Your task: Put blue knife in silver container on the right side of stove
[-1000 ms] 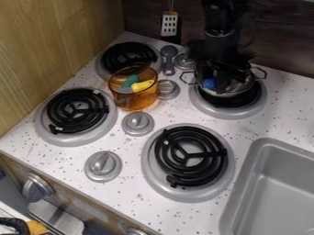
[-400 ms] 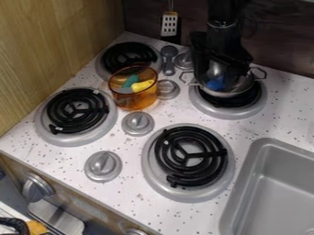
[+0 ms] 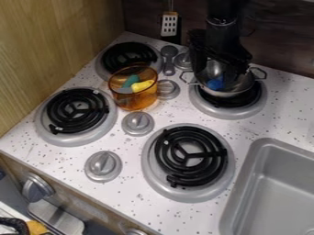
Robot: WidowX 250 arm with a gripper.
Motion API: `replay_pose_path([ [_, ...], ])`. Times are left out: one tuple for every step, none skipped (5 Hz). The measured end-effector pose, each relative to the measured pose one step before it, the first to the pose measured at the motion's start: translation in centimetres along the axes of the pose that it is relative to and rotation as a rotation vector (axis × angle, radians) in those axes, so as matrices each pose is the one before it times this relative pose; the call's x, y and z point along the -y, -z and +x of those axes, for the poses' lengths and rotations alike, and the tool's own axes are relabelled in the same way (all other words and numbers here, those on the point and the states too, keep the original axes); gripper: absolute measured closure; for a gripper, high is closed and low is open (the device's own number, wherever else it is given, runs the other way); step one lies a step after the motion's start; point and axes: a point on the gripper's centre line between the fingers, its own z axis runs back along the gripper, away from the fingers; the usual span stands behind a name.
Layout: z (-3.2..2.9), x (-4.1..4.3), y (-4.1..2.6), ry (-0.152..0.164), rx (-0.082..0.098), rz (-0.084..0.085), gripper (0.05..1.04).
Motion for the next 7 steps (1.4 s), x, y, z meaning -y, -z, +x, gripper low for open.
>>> replay_pose_path([
  [-0.91, -0.25, 0.773, -0.0685, -0.0072, 0.0237, 0.082],
  [-1.176, -0.925, -0.374, -0.0487, -0.014, 0.0089, 0.084],
  [-1.136, -0.618, -0.342, -0.0499, -0.0109, 0.0275, 0.083],
  [-0.897, -0.637, -1.16, -0.0459, -0.0195, 0.0301, 0.083],
  [-1.265, -0.26, -0.139, -0.0419, -0.0255, -0.0141, 0.084],
  [-1.097, -0.712, -0.178, -0.0467, -0.01, 0.0064, 0.084],
  [-1.798, -0.651, 0.657, -0.0616, 0.0124, -0.0192, 0.083],
])
